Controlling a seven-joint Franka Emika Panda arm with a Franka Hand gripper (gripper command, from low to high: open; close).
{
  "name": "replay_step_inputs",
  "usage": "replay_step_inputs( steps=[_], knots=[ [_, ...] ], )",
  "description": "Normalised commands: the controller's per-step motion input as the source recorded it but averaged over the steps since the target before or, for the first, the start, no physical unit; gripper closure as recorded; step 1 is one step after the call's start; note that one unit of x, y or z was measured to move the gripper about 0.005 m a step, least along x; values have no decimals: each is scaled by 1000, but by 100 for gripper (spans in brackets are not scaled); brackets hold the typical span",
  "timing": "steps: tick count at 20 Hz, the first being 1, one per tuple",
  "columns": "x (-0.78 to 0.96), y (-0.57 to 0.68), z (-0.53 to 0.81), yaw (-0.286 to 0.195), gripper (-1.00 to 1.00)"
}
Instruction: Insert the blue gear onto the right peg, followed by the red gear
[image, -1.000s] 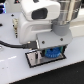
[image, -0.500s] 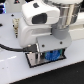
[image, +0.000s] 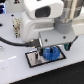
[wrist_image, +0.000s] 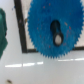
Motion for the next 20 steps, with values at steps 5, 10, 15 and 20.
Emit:
replay_step_inputs(
  steps=[5, 10, 15, 20],
  knots=[
    [-482, 218, 268, 0, -100],
    [-608, 333, 93, 0, -100],
    [-563, 493, 15, 0, -100],
    [-541, 446, -14, 0, -100]
  ],
)
